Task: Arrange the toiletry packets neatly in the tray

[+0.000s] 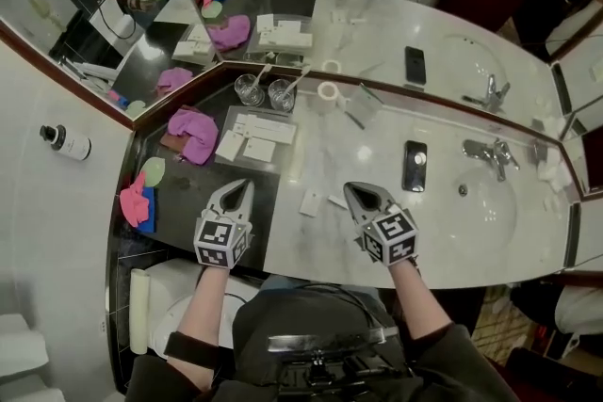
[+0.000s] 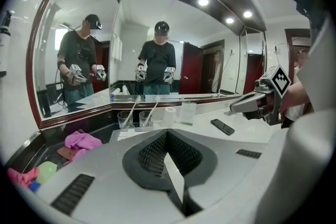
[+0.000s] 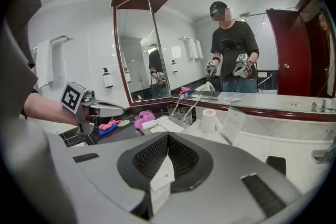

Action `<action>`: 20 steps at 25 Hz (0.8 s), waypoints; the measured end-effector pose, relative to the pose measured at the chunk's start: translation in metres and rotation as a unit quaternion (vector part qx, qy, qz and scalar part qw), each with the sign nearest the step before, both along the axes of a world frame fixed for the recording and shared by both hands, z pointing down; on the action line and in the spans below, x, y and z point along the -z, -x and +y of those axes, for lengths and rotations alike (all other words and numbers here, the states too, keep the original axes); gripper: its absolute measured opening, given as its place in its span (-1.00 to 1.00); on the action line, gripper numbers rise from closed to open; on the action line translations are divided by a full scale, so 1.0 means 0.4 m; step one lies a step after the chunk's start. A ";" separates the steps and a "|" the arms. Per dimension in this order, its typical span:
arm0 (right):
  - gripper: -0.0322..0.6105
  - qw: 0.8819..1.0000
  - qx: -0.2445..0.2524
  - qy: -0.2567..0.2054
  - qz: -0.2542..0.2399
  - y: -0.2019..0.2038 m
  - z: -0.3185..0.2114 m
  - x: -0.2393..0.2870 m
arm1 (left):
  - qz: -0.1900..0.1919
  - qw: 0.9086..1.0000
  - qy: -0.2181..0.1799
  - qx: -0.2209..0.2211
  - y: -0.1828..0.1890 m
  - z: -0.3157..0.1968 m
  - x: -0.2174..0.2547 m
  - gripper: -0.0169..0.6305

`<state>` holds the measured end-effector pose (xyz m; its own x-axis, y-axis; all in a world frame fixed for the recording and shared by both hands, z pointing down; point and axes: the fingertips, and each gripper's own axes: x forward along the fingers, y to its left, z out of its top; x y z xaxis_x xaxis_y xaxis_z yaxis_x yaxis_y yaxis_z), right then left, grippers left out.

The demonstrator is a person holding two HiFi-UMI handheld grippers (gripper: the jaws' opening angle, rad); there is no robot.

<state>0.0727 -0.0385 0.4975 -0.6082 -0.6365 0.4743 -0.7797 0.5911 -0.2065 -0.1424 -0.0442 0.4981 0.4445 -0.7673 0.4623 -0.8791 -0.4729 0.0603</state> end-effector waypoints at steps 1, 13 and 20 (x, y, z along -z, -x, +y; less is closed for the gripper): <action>-0.85 1.000 0.000 0.000 0.001 0.001 0.002 -0.003 | -0.001 1.000 -0.002 0.000 0.001 -0.002 0.003 -0.95; -0.85 1.000 0.010 -0.005 0.012 -0.004 0.003 0.011 | -0.024 0.999 0.028 0.040 0.061 -0.038 -0.053 -0.95; -0.85 1.000 0.005 0.005 0.022 -0.010 0.006 -0.022 | -0.086 0.992 0.089 0.030 0.148 -0.131 -0.159 -0.64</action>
<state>0.0768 -0.0359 0.5065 -0.5933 -0.6260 0.5061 -0.7820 0.5972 -0.1782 -0.2016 -0.0964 0.5616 0.3027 -0.6892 0.6583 -0.9100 -0.4144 -0.0154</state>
